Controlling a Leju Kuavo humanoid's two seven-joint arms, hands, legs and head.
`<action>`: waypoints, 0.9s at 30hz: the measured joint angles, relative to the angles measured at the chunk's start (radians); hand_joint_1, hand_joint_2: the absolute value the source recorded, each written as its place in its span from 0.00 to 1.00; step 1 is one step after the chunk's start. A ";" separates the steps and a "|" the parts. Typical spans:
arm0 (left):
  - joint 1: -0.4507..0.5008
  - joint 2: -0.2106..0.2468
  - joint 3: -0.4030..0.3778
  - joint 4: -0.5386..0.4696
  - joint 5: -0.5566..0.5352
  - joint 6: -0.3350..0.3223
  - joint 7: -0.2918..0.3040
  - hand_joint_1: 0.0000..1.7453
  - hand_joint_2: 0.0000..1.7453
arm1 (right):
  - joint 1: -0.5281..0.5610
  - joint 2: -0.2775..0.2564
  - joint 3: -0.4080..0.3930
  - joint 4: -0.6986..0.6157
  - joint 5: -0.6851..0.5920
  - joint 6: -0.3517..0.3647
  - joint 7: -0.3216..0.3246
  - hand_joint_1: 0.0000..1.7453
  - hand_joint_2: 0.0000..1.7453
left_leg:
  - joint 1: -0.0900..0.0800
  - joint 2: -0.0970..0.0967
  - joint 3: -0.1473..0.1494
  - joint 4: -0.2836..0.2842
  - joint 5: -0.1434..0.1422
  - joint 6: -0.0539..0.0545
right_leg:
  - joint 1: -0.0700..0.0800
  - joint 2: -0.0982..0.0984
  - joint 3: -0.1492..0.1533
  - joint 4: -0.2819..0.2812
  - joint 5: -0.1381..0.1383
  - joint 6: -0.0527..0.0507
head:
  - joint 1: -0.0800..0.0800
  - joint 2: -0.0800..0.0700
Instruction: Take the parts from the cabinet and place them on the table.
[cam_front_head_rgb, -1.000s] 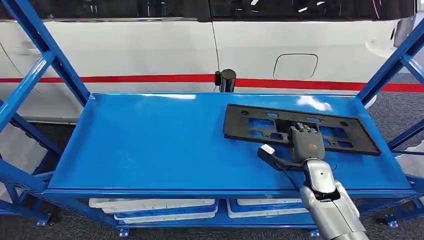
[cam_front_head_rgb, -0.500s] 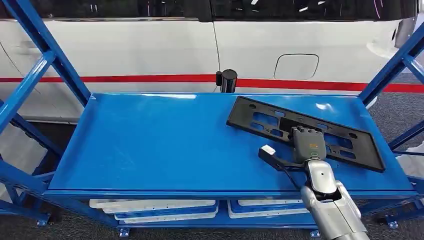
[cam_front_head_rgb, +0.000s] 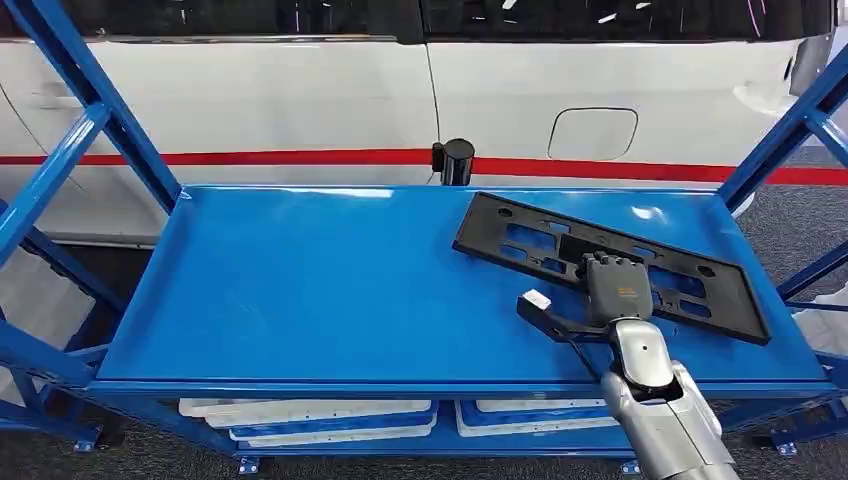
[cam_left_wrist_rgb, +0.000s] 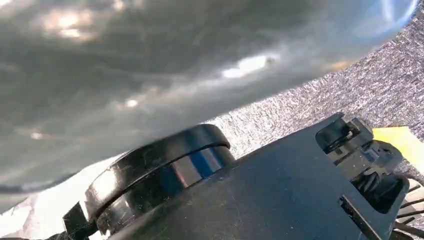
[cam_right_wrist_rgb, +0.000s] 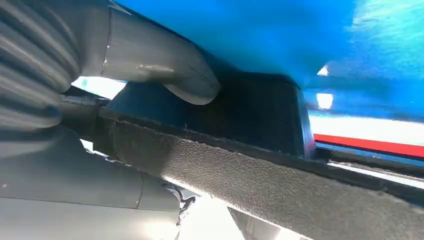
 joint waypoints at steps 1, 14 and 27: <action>0.000 0.000 0.000 0.000 0.000 0.000 0.000 0.00 0.00 | 0.000 0.000 0.000 0.000 0.000 0.000 0.000 1.00 1.00 | 0.000 0.000 0.000 0.000 0.000 0.000 | 0.000 0.000 0.000 0.000 0.000 0.000 | 0.000 0.000; 0.000 0.000 0.000 0.000 0.000 0.000 0.000 0.00 0.00 | 0.000 0.000 0.000 0.000 0.000 0.000 0.000 1.00 1.00 | 0.000 0.000 0.000 0.000 0.000 0.000 | 0.000 0.000 0.000 0.000 0.000 0.000 | 0.000 0.000; 0.025 0.015 0.037 0.000 0.060 0.051 -0.022 0.00 0.00 | 0.293 -0.031 0.061 -0.548 0.051 -0.151 -0.141 1.00 1.00 | -0.005 -0.007 0.000 -0.012 0.000 0.022 | -0.004 -0.004 0.007 0.000 -0.007 0.016 | 0.000 0.000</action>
